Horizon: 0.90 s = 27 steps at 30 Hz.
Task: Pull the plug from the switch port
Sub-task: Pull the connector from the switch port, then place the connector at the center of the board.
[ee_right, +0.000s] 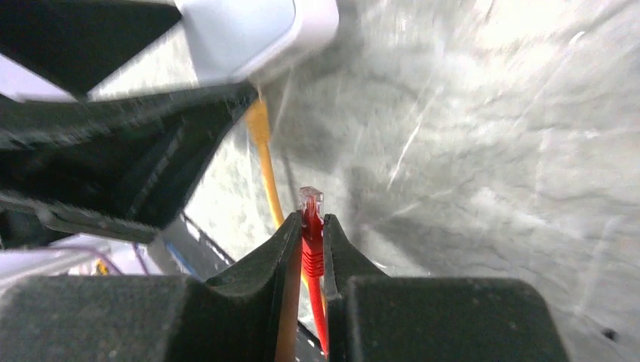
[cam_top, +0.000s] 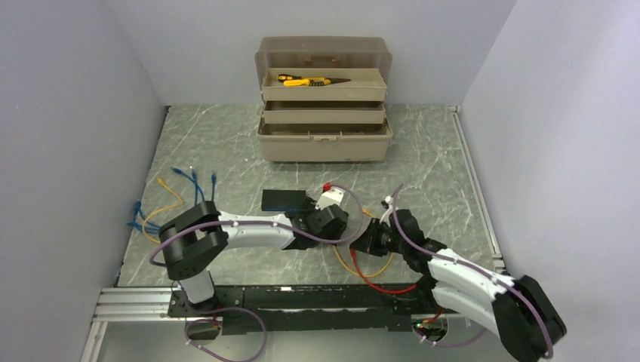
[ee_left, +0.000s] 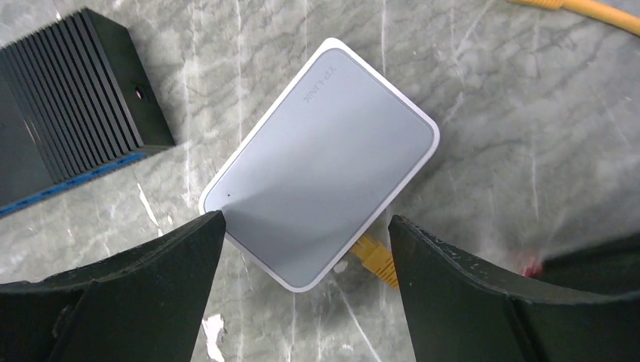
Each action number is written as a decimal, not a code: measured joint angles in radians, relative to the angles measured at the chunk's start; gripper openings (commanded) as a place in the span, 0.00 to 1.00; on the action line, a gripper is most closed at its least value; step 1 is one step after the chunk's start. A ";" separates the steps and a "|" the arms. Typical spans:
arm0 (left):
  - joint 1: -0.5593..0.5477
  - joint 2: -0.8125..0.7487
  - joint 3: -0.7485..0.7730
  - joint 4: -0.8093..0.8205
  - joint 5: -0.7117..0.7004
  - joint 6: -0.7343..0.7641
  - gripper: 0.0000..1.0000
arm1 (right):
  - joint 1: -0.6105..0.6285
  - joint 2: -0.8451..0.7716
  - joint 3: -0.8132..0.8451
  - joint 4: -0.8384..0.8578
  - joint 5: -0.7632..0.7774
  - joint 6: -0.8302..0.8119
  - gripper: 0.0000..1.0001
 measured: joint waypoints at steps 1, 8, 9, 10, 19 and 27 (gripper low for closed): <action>0.002 -0.021 -0.024 0.024 0.014 0.000 0.88 | 0.000 -0.035 0.014 -0.042 0.029 -0.005 0.00; 0.005 -0.263 -0.207 0.154 0.114 -0.026 0.91 | -0.016 -0.245 0.223 -0.249 0.280 -0.040 0.00; 0.005 -0.308 -0.224 0.179 0.121 -0.029 0.92 | -0.019 -0.270 0.248 -0.260 0.301 -0.045 0.00; 0.005 -0.360 -0.247 0.219 0.130 -0.030 0.94 | -0.021 -0.298 0.271 -0.267 0.320 -0.051 0.00; 0.006 -0.700 -0.514 0.703 0.327 0.003 0.99 | -0.025 -0.434 0.437 -0.237 0.280 -0.066 0.00; 0.006 -0.654 -0.468 0.856 0.524 0.036 0.95 | -0.025 -0.422 0.454 -0.109 0.115 0.007 0.00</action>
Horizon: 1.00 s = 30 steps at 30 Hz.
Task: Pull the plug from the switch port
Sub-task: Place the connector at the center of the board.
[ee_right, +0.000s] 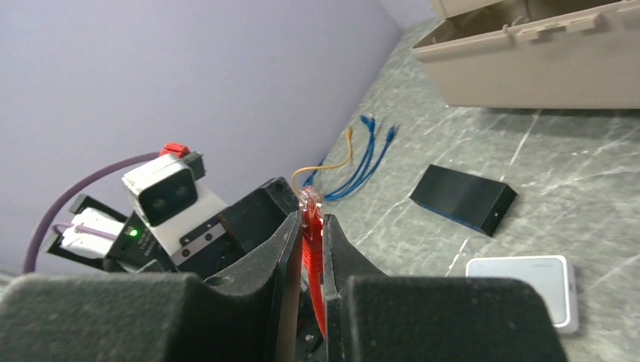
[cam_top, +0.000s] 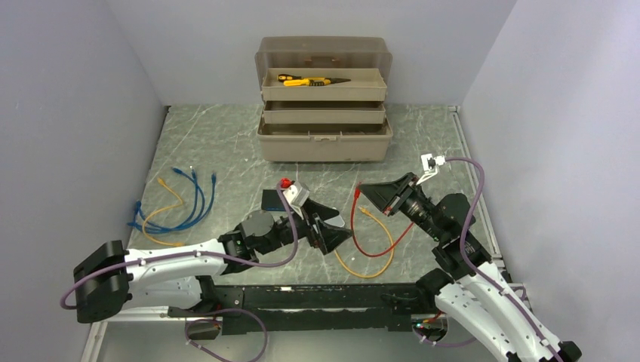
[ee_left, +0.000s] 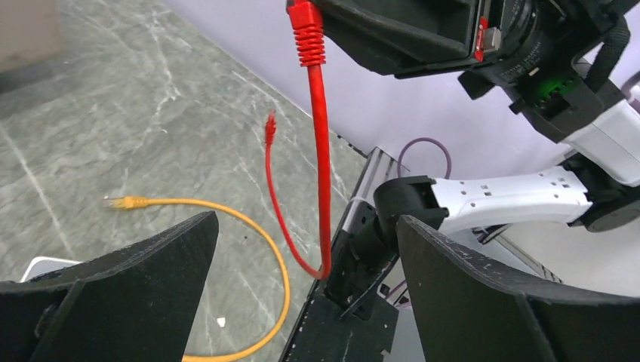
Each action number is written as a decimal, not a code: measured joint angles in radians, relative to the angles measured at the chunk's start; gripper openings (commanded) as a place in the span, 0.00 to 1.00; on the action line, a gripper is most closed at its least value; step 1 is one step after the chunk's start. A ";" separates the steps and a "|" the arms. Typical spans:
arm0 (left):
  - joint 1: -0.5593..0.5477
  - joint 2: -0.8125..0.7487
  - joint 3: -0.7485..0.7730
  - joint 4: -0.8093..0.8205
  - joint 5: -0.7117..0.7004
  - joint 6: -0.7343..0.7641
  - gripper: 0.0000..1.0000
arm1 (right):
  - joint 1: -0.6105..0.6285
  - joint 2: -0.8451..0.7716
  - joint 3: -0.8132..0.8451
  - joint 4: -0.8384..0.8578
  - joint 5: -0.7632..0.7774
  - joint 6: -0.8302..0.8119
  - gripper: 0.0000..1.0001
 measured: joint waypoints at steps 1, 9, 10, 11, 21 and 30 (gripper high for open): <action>0.000 0.007 0.001 0.011 0.017 0.000 0.94 | 0.000 0.001 0.000 0.008 -0.011 0.006 0.00; 0.000 0.082 0.048 0.011 0.076 0.001 0.59 | 0.000 0.008 0.000 0.052 -0.057 0.044 0.00; 0.000 0.090 0.056 0.008 0.077 0.002 0.53 | 0.000 0.011 0.000 0.054 -0.061 0.047 0.00; 0.000 0.095 0.062 0.006 0.079 0.001 0.46 | 0.000 0.014 0.000 0.057 -0.063 0.049 0.00; 0.000 0.090 0.095 -0.081 0.089 0.025 0.00 | 0.000 0.019 0.011 0.015 -0.067 0.024 0.72; 0.000 -0.196 0.366 -0.776 -0.253 0.076 0.00 | 0.000 -0.005 0.147 -0.208 0.001 -0.099 0.95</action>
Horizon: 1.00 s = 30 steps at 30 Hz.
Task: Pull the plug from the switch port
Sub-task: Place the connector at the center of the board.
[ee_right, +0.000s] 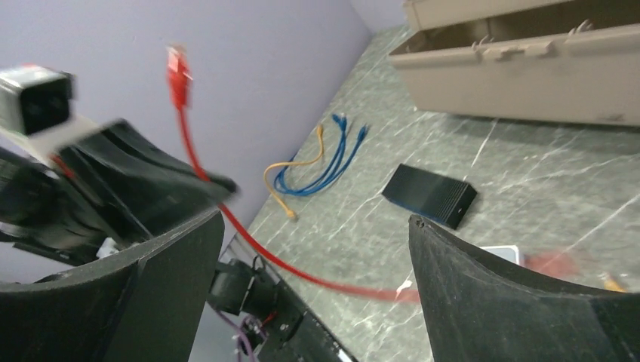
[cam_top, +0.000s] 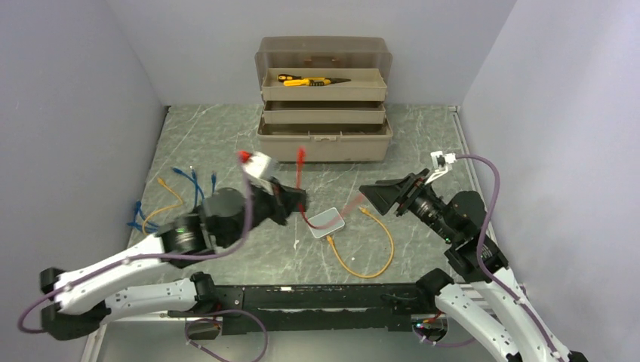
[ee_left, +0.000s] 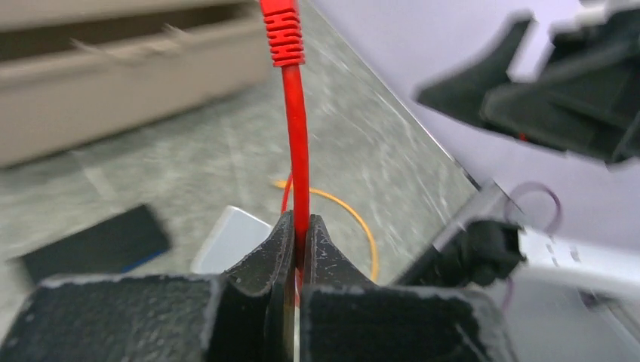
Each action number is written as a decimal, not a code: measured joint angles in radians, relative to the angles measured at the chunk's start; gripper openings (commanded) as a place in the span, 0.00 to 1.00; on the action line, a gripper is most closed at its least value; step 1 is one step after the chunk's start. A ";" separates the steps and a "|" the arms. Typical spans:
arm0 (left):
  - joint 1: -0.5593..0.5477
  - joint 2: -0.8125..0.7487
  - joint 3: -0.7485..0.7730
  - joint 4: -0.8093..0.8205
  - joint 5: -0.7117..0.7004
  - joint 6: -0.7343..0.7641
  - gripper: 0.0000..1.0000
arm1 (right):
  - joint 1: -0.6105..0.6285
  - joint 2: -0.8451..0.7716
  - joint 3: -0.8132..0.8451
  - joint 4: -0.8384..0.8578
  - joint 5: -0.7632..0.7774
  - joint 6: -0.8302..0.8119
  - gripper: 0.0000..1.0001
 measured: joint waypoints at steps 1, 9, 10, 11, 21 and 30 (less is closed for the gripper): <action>0.000 -0.035 0.063 -0.101 -0.071 0.006 0.00 | 0.000 -0.010 0.008 -0.015 0.017 -0.013 0.95; 0.025 -0.142 0.543 -0.869 -0.678 -0.098 0.00 | 0.000 -0.079 -0.001 -0.068 0.082 -0.065 0.94; 0.034 -0.143 0.580 -0.929 -0.727 -0.110 0.00 | 0.000 -0.084 -0.010 -0.066 0.082 -0.065 0.94; 0.051 -0.145 0.603 -0.970 -0.763 -0.114 0.00 | 0.000 -0.089 -0.022 -0.064 0.081 -0.065 0.94; 0.739 0.117 0.434 -0.824 -0.502 0.129 0.00 | 0.000 -0.101 -0.082 -0.069 0.066 -0.071 0.94; 1.124 0.479 0.396 -0.690 -0.372 0.209 0.08 | 0.000 -0.109 -0.208 -0.034 0.019 -0.064 0.94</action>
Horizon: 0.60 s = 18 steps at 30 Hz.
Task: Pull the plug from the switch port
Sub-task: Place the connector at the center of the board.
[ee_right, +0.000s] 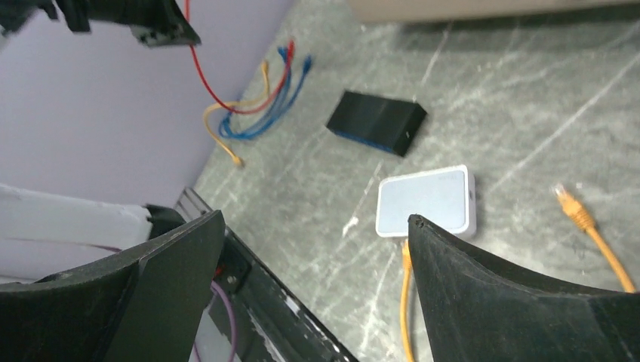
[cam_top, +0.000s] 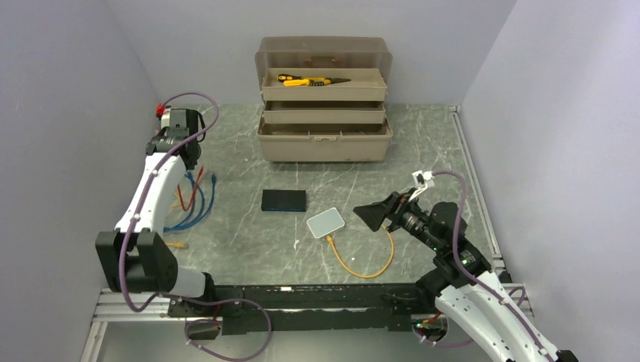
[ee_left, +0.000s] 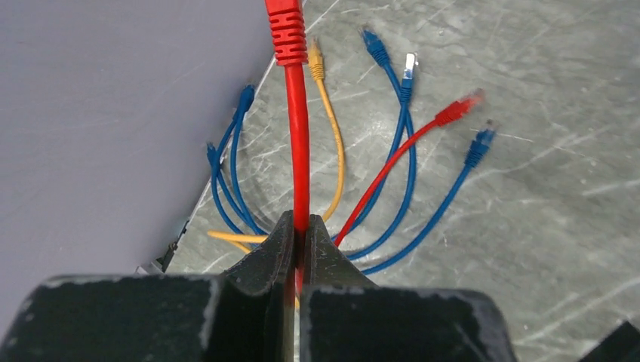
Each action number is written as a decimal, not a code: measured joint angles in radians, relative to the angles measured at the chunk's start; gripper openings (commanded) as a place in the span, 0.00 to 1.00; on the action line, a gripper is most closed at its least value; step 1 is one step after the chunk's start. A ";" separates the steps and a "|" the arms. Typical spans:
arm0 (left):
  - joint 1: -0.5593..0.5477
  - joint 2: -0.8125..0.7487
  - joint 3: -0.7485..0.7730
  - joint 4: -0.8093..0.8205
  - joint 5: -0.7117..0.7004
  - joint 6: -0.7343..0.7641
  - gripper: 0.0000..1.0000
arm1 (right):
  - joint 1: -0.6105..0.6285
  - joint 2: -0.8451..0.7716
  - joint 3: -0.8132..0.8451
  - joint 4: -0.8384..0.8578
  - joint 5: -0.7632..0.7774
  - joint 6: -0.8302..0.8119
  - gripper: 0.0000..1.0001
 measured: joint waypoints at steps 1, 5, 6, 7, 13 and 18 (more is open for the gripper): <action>0.021 0.029 0.000 0.012 0.004 0.002 0.21 | 0.000 0.010 -0.021 0.006 -0.010 0.002 0.93; 0.077 0.095 -0.023 0.064 0.028 -0.006 0.82 | 0.000 0.060 -0.076 0.029 -0.040 0.012 0.93; 0.091 0.107 -0.033 0.072 0.037 -0.018 0.94 | 0.000 0.073 -0.088 0.038 -0.047 0.014 0.93; 0.098 0.113 -0.042 0.078 0.040 -0.016 0.99 | 0.000 0.080 -0.094 0.042 -0.053 0.014 0.93; 0.104 0.108 -0.073 0.089 0.098 -0.075 0.99 | 0.000 0.134 -0.109 0.064 -0.066 0.014 0.93; 0.104 -0.013 -0.048 0.079 0.178 -0.137 0.99 | 0.000 0.167 -0.110 0.092 -0.067 0.014 0.93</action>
